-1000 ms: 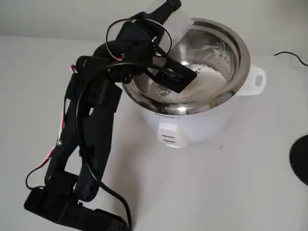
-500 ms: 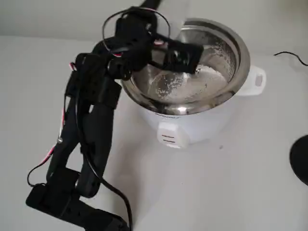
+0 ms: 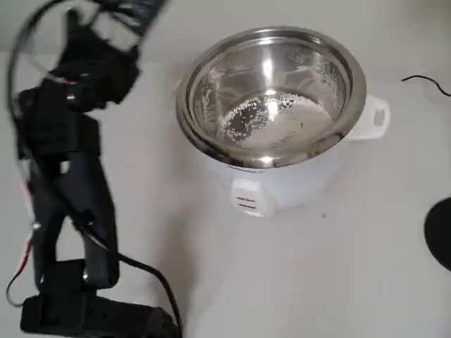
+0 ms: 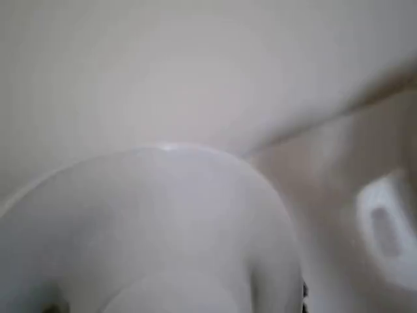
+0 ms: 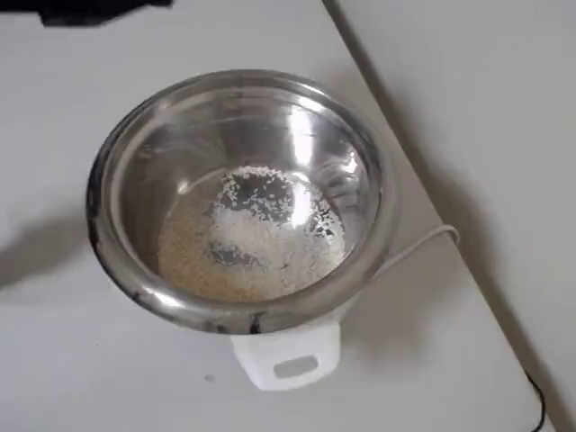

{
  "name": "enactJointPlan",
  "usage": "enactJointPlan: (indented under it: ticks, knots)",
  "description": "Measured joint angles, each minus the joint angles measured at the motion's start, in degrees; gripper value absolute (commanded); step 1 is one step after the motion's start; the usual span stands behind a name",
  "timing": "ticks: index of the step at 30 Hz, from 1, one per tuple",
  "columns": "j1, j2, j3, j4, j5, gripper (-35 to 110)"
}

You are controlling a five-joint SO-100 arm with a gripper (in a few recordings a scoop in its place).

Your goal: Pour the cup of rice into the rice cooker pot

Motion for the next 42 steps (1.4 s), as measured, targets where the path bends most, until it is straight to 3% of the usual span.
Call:
enactJointPlan:
  ticks: [5, 15, 19, 33, 38, 40, 42]
  knots:
    - [-1.67, 7.91, 17.14, -10.63, -8.17, 16]
    - [-4.92, 20.21, 64.95, -50.71, -23.38, 18]
    - [-7.12, 18.81, 76.64, -63.28, -26.72, 19]
    - [-3.43, -30.15, 77.96, -115.93, -36.12, 38]
    - [-2.02, -44.30, 72.86, -125.95, -38.06, 45]
    - [-1.49, -49.13, 69.17, -128.14, -39.02, 57]
    - [-0.97, -52.82, 66.97, -129.29, -40.34, 59]
